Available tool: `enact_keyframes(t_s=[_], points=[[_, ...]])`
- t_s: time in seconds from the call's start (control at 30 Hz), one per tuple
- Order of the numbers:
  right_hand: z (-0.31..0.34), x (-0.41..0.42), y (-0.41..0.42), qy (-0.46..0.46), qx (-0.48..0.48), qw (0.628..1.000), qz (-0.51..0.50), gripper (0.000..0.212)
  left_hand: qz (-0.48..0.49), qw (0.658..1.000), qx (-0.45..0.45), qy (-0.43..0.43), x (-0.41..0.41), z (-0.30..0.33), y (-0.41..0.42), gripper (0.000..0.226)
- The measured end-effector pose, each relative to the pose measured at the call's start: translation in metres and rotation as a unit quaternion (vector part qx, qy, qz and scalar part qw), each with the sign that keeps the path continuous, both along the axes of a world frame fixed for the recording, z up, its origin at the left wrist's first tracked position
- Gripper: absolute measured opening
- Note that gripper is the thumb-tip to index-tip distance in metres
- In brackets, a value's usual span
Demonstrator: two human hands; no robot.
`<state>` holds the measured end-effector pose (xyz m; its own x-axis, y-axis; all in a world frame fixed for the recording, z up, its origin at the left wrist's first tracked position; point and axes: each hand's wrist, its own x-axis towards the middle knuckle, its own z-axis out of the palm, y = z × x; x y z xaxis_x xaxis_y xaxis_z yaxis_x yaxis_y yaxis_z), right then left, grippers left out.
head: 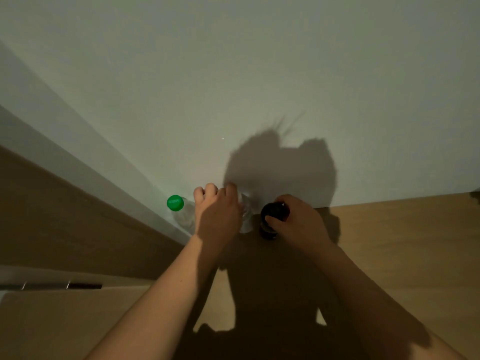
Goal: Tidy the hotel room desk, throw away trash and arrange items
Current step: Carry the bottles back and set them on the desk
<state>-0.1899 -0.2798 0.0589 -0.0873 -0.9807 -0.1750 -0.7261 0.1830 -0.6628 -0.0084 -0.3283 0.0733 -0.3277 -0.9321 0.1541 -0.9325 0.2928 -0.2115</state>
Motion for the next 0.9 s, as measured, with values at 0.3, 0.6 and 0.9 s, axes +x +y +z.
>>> enact_keyframes(t_s=[0.3,0.6,0.9], points=[[-0.021,0.016,-0.026,0.005,0.01,1.0,0.014,0.038,0.015,1.0,0.016,0.019,0.001,-0.008,0.0,0.04],[-0.011,0.02,-0.023,-0.018,0.023,1.0,0.005,0.049,-0.036,0.988,0.0,0.148,0.012,-0.002,0.016,0.039],[0.031,0.013,0.036,0.018,-0.069,0.995,-0.068,0.046,-0.08,0.97,0.016,0.229,0.003,0.01,0.044,0.033]])
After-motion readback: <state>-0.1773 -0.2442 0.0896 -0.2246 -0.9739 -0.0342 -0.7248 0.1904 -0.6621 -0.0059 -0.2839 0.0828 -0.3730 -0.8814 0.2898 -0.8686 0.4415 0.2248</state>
